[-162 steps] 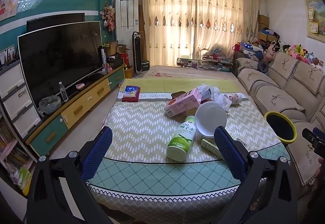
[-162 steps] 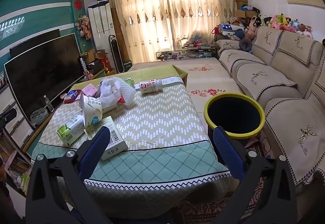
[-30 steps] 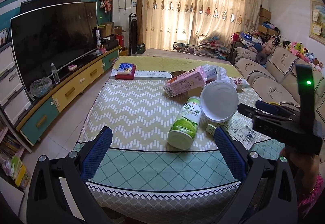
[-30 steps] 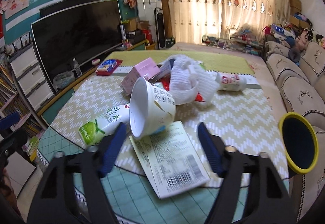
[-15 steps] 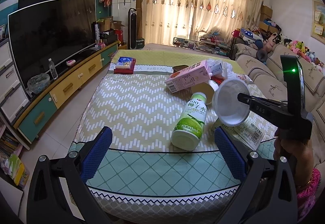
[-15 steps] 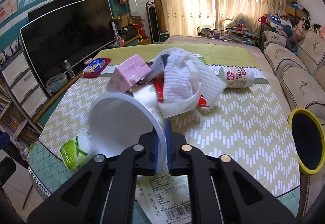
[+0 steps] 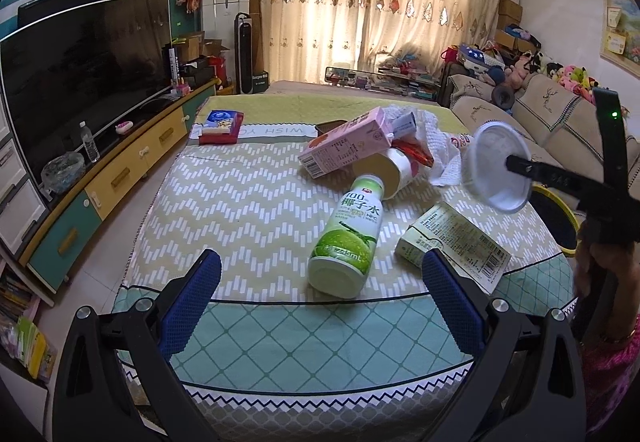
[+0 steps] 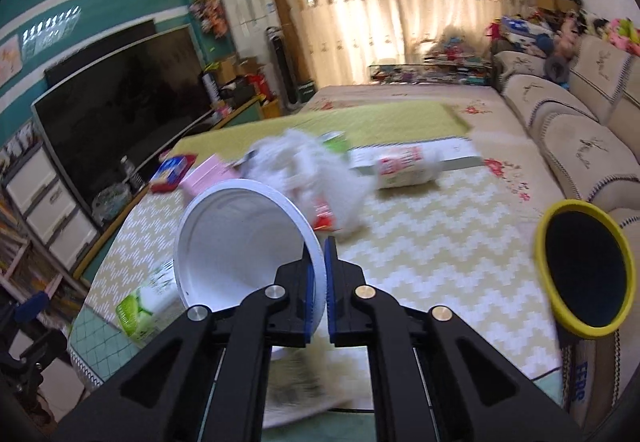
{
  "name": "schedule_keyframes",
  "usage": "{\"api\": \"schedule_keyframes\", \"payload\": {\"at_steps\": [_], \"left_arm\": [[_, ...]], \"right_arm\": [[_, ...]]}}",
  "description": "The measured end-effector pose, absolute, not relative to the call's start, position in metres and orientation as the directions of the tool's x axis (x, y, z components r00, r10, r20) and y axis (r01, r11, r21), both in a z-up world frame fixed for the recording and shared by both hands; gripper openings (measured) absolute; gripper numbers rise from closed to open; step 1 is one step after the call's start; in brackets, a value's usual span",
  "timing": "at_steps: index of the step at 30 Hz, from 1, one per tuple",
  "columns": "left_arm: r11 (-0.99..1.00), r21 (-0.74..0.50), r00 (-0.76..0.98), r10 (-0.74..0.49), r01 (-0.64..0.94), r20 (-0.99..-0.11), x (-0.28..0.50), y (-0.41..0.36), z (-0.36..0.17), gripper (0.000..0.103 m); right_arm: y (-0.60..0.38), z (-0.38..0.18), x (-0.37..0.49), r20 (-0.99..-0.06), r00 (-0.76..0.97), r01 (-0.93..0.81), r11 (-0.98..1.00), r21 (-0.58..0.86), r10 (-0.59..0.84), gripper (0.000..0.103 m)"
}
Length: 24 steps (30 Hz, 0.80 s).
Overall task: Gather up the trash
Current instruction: 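Carry the cup over the yellow-rimmed bin and open the right tool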
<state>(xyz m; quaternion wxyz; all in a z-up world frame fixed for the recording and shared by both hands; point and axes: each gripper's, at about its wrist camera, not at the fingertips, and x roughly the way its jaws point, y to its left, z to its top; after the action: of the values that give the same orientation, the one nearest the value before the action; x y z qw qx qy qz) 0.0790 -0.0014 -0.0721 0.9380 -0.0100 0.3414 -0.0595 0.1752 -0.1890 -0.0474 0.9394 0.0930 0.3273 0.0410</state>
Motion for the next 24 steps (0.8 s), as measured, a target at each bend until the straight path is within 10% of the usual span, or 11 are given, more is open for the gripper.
{"api": "schedule_keyframes", "payload": {"at_steps": [12,24], "left_arm": [[0.984,-0.064,0.729,-0.166,0.166,-0.664,0.096,-0.032,-0.079,0.099],[0.979,-0.054,0.697,-0.179,0.197,-0.694,0.117,-0.061,-0.088,0.099]], "right_arm": [[-0.392,-0.088,0.179,-0.693,0.682,0.456,0.877,0.152,-0.235,0.005],[-0.487,-0.160,0.199,-0.800,0.509,0.630,0.771,0.094,-0.318,0.011]]}}
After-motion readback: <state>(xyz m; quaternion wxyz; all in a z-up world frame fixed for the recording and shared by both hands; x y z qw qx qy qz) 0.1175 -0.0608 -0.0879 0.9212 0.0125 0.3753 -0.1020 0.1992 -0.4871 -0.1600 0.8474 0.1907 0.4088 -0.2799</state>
